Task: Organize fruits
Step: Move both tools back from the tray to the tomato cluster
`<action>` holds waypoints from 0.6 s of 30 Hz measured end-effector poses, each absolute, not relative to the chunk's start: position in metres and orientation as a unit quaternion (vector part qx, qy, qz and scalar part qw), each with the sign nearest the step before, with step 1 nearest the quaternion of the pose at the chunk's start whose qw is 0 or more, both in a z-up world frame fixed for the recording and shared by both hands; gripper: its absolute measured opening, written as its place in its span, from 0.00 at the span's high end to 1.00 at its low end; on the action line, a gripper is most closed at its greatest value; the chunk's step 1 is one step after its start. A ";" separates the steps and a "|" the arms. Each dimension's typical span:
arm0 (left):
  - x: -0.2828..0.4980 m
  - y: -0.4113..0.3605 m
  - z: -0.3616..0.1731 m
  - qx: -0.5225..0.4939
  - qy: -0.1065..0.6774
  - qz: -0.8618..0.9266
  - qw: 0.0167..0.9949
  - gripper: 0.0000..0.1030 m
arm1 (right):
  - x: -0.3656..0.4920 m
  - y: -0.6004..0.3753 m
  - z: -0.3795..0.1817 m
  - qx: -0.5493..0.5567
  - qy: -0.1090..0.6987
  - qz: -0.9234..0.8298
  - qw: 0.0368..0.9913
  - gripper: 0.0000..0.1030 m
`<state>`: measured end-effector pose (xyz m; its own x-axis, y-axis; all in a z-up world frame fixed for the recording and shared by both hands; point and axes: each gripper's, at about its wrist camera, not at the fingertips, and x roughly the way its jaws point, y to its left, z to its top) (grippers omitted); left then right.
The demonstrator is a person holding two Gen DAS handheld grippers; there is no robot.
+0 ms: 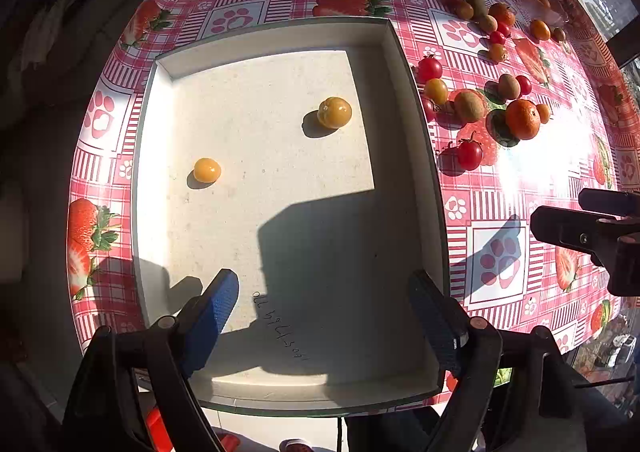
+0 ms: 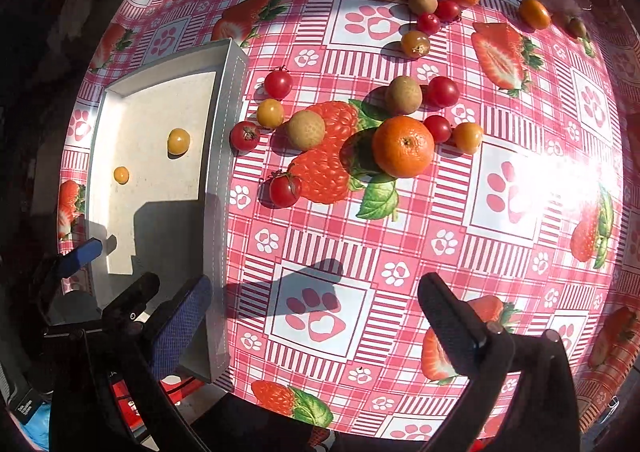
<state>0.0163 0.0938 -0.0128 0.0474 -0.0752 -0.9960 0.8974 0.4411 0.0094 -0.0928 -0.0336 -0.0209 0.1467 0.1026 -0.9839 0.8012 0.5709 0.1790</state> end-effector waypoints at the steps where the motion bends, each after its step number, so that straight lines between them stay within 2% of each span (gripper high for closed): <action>1: 0.009 0.092 -0.011 0.363 0.571 -0.392 0.623 0.15 | -0.110 -0.034 -0.024 0.388 0.598 -0.275 0.646 0.00; 12: -0.040 0.042 0.005 0.379 0.543 -0.442 0.605 0.15 | -0.198 -0.061 -0.036 0.435 0.577 -0.341 0.602 0.00; 18: -0.050 0.008 -0.003 0.379 0.534 -0.448 0.609 0.15 | -0.209 -0.083 -0.031 0.399 0.580 -0.332 0.627 0.00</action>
<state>-0.0505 0.0081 -0.0034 0.0287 -0.1405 -0.9897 0.9505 0.3103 -0.0165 -0.2094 -0.0826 -0.0314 0.1054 0.0466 -0.9933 0.8803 0.4603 0.1150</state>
